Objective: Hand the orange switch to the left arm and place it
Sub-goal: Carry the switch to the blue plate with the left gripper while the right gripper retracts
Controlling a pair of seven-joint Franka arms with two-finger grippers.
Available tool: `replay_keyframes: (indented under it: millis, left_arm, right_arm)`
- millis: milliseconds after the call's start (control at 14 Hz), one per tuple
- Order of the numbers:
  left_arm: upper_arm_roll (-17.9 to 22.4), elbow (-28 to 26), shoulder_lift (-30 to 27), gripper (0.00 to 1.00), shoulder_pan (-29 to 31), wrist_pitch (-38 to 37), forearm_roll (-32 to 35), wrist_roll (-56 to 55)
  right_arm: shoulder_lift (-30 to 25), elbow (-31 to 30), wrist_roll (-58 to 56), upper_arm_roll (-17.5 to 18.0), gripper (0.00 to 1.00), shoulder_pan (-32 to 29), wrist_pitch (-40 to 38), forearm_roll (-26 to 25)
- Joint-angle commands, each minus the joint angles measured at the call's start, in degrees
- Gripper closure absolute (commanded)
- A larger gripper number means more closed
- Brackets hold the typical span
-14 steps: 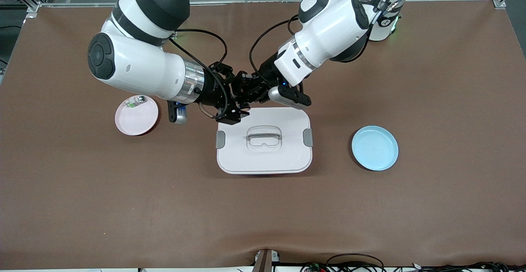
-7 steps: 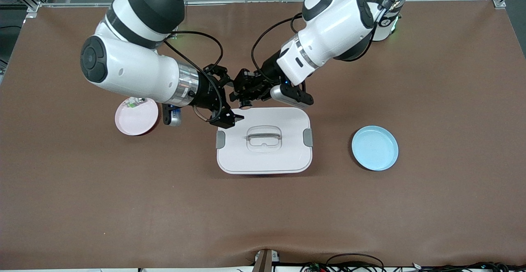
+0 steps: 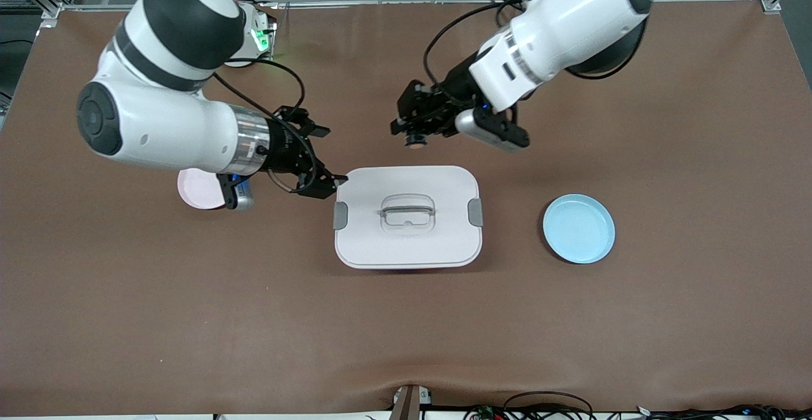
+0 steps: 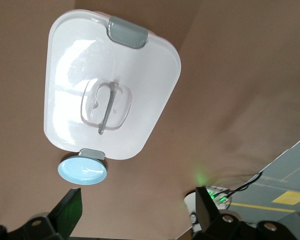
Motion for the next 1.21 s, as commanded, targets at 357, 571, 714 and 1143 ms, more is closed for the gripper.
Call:
replay_keyframes:
  millis: [357, 571, 714, 1143]
  left_arm:
    - [0.15, 1.15, -6.33, 1.0, 9.29, -19.03, 11.83, 0.4]
    - [0.15, 1.06, -6.42, 1.0, 12.29, -24.23, 17.09, 0.23]
    - [0.15, 0.71, -5.81, 1.0, 13.95, -24.32, 20.44, -0.47]
    - [0.15, 0.27, -0.02, 1.0, 21.43, -24.5, 28.25, -9.06]
  right_arm:
    - [-2.2, 0.75, -33.54, 0.5, 0.0, -4.5, -13.06, -11.37]
    - [-3.34, 0.75, -48.55, 0.5, 0.0, -5.65, -17.54, -20.58]
    - [-4.39, 0.75, -58.23, 0.5, 0.0, -5.92, -19.04, -27.88]
    - [-5.19, 0.75, -74.76, 0.5, 0.0, -12.49, -27.11, -31.35]
